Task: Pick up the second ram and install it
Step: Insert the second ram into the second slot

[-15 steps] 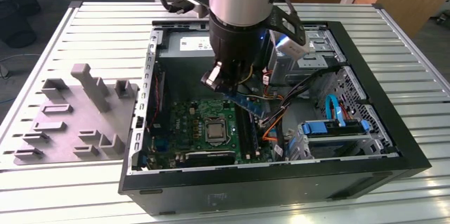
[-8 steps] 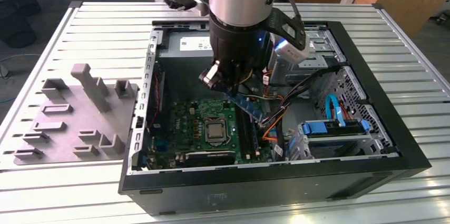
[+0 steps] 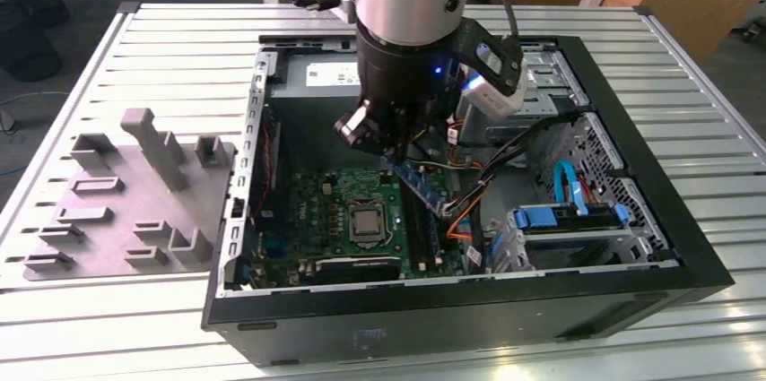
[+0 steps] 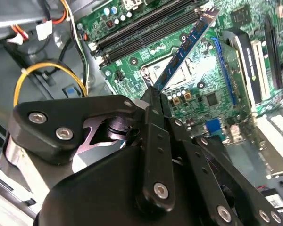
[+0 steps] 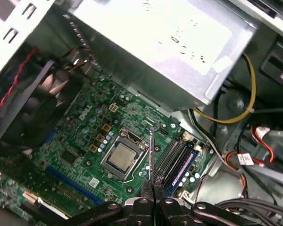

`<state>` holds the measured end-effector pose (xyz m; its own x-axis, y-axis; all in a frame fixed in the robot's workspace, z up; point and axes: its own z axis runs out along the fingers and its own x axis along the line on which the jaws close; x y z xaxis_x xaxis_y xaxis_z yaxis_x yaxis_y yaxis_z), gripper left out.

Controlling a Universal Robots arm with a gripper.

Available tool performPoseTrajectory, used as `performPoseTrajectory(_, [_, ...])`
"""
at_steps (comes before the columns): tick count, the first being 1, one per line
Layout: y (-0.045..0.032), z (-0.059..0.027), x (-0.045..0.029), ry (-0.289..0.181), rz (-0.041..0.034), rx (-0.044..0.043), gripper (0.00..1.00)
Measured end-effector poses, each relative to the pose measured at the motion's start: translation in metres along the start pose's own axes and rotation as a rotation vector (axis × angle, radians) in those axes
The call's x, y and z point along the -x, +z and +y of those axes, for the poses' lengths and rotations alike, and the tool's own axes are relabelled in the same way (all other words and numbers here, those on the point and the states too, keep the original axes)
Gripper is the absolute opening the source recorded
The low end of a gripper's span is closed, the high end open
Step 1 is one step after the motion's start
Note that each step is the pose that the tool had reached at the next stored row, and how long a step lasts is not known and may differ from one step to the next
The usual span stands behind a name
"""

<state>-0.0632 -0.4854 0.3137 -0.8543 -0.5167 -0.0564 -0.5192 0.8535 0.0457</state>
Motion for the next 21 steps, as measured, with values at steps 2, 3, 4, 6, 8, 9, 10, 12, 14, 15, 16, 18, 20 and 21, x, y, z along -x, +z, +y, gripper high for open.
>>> performPoseTrajectory(2, [0.0001, 0.0000, 0.0000, 0.037, -0.0016, -0.0021, 0.13])
performPoseTrajectory(3, [0.0002, 0.0000, 0.0000, 0.056, -0.0024, -0.0032, 0.13])
performPoseTrajectory(4, [0.0003, 0.0000, 0.0000, 0.073, -0.0032, -0.0042, 0.13])
performPoseTrajectory(6, [0.0006, 0.0000, 0.0000, 0.109, -0.0049, -0.0062, 0.13])
performPoseTrajectory(8, [0.0009, 0.0000, -0.0001, 0.146, -0.0066, -0.0083, 0.13])
performPoseTrajectory(9, [0.0010, 0.0000, -0.0001, 0.164, -0.0074, -0.0093, 0.13])
performPoseTrajectory(10, [0.0012, 0.0000, -0.0001, 0.182, -0.0082, -0.0103, 0.13])
performPoseTrajectory(12, [0.0015, -0.0001, -0.0001, 0.218, -0.0098, -0.0124, 0.13])
performPoseTrajectory(14, [0.0019, -0.0001, -0.0001, 0.255, -0.0115, -0.0145, 0.13])
performPoseTrajectory(15, [0.0021, -0.0001, -0.0001, 0.273, -0.0123, -0.0155, 0.13])
performPoseTrajectory(16, [0.0023, -0.0001, -0.0001, 0.291, -0.0132, -0.0165, 0.13])
performPoseTrajectory(18, [0.0027, -0.0001, -0.0002, 0.327, -0.0149, -0.0185, 0.13])
performPoseTrajectory(20, [0.0030, -0.0001, -0.0002, 0.363, -0.0165, -0.0206, 0.13])
performPoseTrajectory(21, [0.0032, -0.0001, -0.0002, 0.382, -0.0173, -0.0216, 0.13])
